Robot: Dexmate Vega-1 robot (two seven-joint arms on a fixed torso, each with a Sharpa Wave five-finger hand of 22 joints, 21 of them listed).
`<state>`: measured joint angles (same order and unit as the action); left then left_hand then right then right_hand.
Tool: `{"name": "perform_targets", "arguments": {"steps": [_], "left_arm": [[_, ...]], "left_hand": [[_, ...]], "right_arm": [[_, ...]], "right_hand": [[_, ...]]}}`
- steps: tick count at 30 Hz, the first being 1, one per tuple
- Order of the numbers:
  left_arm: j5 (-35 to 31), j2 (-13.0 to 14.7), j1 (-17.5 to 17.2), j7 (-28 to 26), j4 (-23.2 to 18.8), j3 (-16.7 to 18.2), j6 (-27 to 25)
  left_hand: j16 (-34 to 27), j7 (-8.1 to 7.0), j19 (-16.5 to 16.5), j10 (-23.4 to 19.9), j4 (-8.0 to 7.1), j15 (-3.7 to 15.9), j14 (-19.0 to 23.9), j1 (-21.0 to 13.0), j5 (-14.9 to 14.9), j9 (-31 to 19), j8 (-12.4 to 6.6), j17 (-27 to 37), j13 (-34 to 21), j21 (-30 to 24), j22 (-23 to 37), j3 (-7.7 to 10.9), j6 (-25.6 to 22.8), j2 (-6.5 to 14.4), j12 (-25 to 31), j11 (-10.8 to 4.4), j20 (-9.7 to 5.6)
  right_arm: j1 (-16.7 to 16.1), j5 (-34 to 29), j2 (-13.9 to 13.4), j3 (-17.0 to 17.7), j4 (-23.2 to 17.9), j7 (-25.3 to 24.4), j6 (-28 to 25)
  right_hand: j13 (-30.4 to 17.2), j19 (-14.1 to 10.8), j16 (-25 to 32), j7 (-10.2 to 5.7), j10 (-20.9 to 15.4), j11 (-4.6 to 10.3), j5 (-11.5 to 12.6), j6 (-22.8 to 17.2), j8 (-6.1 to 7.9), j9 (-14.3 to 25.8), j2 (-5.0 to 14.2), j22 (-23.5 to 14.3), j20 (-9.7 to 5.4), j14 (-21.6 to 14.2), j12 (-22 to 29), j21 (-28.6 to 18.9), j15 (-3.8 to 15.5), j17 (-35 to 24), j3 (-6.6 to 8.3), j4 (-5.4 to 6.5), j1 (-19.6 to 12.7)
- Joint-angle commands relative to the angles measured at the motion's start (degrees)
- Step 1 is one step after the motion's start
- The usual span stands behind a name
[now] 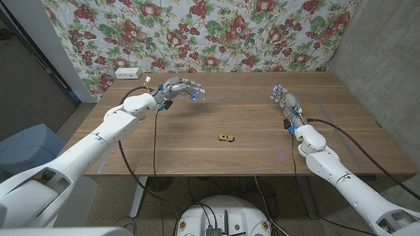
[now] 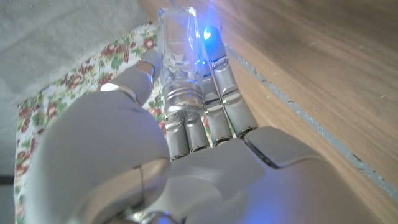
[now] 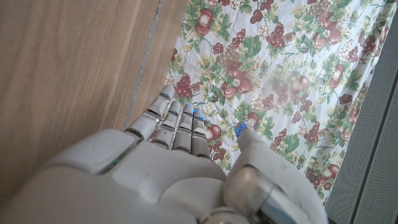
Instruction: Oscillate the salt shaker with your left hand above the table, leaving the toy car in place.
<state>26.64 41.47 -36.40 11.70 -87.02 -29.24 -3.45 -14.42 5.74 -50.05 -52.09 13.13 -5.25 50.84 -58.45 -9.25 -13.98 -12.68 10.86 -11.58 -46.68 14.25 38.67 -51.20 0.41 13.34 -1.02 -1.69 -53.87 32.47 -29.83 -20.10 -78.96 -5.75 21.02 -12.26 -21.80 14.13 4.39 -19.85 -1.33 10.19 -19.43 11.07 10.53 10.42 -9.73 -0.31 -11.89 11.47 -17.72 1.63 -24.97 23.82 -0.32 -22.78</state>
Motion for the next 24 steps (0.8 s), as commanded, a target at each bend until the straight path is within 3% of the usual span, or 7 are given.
{"name": "perform_targets", "arguments": {"steps": [1,17,24], "left_arm": [[-3.35,2.41,6.21,8.5,-0.15,-5.24,-7.99],[-3.52,2.11,5.35,7.25,-0.07,-4.37,-7.04],[-3.4,1.48,1.93,1.59,-0.91,-1.85,-3.15]], "left_hand": [[-0.21,0.01,-3.23,-0.61,-3.32,18.89,17.34,-9.98,-0.41,-0.14,0.16,0.1,-0.26,-0.49,0.29,3.11,-0.59,9.89,0.05,-0.06,-9.77],[0.02,0.02,-2.86,-0.69,-3.26,18.88,17.38,-10.06,-0.43,-0.2,0.26,0.06,-0.31,-1.11,0.34,3.09,-0.71,9.84,-0.08,-0.05,-9.72],[0.1,-0.05,-2.72,-0.84,-3.26,18.89,17.45,-10.08,-0.43,-0.25,0.3,0.05,-0.33,-1.43,0.35,3.08,-0.76,9.82,-0.09,-0.08,-9.71]], "right_arm": [[-0.3,-0.13,0.12,0.06,-0.34,-0.34,0.14],[0.0,-0.3,0.0,-0.04,-0.25,-0.18,-0.13],[0.23,-0.19,0.13,-0.06,0.09,-0.07,-0.15]], "right_hand": [[-0.12,-0.34,0.13,0.04,-0.39,0.14,-0.03,-0.51,0.16,0.2,-0.12,-0.17,0.13,-0.18,0.38,0.12,-0.07,0.01,0.27,0.08,0.43],[-0.12,-0.52,0.16,0.06,-0.33,0.07,-0.03,-0.47,0.15,0.2,-0.1,-0.18,0.16,-0.18,0.37,0.52,-0.05,0.08,0.37,-0.07,0.61],[-0.11,-0.61,0.16,0.04,-0.39,0.03,-0.04,-0.47,0.15,0.2,-0.12,-0.18,0.14,-0.16,0.39,0.72,0.01,0.11,0.4,-0.12,0.72]]}}
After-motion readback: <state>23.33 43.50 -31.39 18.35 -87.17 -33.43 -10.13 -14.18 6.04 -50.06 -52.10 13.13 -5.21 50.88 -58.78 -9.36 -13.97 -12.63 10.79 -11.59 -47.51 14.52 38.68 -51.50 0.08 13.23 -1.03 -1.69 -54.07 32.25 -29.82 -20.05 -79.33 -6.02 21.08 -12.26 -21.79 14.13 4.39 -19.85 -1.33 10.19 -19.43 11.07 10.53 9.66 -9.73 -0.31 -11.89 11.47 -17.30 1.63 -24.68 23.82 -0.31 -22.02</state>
